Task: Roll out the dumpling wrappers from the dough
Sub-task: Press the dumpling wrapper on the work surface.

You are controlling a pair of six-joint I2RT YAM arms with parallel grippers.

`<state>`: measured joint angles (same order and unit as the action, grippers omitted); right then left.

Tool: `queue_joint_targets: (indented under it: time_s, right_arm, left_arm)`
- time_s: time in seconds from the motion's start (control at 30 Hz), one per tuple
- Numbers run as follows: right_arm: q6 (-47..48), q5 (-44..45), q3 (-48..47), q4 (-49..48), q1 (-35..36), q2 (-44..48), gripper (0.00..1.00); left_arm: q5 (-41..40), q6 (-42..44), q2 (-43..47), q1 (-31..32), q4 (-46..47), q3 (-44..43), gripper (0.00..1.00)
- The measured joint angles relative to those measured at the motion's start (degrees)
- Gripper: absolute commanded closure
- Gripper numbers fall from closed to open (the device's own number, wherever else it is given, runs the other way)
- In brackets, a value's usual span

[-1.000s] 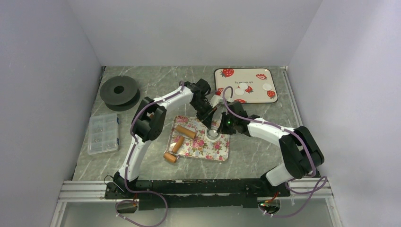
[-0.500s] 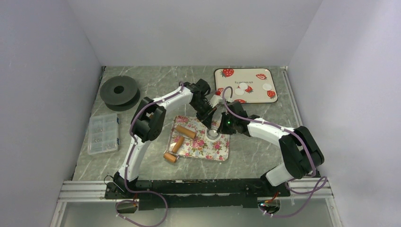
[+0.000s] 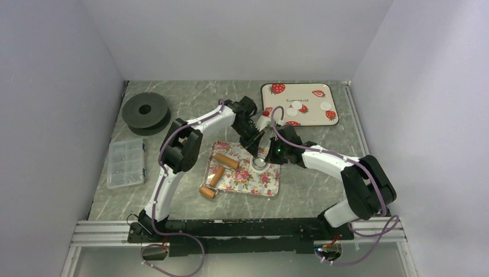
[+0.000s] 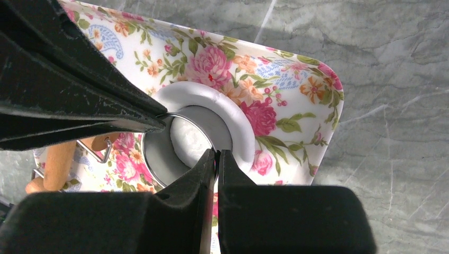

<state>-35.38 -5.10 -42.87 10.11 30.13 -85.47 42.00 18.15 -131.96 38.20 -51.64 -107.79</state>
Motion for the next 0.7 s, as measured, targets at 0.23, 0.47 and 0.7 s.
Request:
queue_joint_targets:
  time_s: [0.23, 0.47, 0.7]
  right_arm:
    - [0.31, 2.32, 3.04, -3.76, 1.09, 2.08, 1.00]
    - [0.92, 2.29, 2.16, -2.86, 1.11, 1.55, 1.00]
    - [0.31, 2.29, 3.19, -3.98, 1.11, 2.10, 1.00]
  left_arm:
    - [-1.60, 0.17, -0.20, 0.52, -0.96, -0.90, 1.00]
    - [-1.70, 0.17, -0.17, 0.52, -0.94, -0.83, 1.00]
    - [-1.79, 0.35, 0.59, 0.57, 0.28, 0.39, 1.00]
